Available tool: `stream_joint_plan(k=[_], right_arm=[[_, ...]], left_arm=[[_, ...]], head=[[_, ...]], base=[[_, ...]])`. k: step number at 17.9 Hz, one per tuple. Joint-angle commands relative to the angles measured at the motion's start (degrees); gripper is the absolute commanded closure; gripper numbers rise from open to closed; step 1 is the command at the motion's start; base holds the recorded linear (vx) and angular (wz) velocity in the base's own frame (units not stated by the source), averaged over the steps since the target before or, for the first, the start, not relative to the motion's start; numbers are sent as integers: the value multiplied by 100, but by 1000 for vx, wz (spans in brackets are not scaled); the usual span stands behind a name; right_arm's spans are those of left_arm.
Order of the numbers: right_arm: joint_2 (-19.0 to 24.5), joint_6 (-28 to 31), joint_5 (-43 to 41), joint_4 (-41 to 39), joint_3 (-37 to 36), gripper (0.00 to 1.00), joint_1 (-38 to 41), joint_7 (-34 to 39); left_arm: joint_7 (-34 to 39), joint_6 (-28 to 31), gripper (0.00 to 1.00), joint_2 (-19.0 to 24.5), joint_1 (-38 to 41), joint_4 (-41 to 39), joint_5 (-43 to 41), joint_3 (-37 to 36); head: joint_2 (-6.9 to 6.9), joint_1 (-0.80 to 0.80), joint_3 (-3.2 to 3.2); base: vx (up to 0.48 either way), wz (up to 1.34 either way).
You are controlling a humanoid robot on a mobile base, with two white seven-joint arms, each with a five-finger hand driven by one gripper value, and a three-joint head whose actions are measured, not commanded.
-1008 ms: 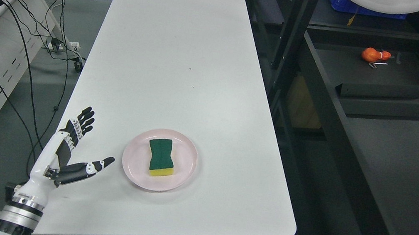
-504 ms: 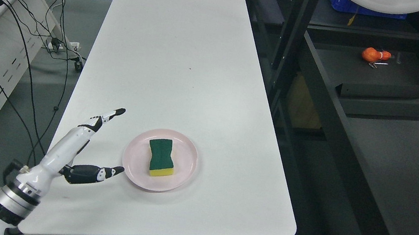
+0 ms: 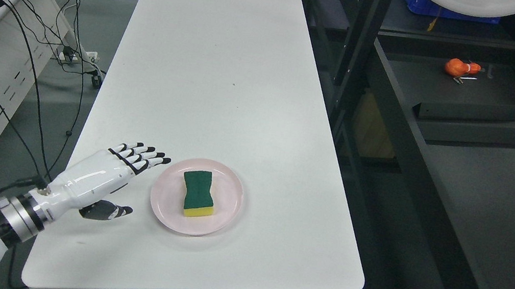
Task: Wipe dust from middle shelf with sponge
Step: 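Reach the left hand forward over the green-yellow sponge on the plate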
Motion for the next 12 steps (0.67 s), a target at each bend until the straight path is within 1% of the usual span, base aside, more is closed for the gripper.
stream_joint_plan(k=[1, 4, 8, 10, 12], right_arm=[[-100, 414, 0, -100, 0, 0, 0, 2], [-100, 414, 0, -100, 0, 0, 0, 2], [-100, 414, 0, -100, 0, 0, 0, 2], [-100, 414, 0, -100, 0, 0, 0, 2], [-100, 414, 0, -100, 0, 0, 0, 2]], left_arm=[[-17, -5, 3, 961, -834, 497, -836, -842], [-350, -5, 3, 873, -1142, 532, -881, -1219], [-395, -13, 3, 434, -1537, 637, -890, -2062], [-395, -13, 4, 145, -1766, 769, -890, -2309], [-395, -13, 5, 47, -1837, 962, -899, -2494]], head=[[0, 0, 0], [0, 0, 0], [0, 0, 0], [0, 0, 0], [0, 0, 0]], base=[[0, 0], [0, 0], [0, 0], [0, 0], [0, 0]])
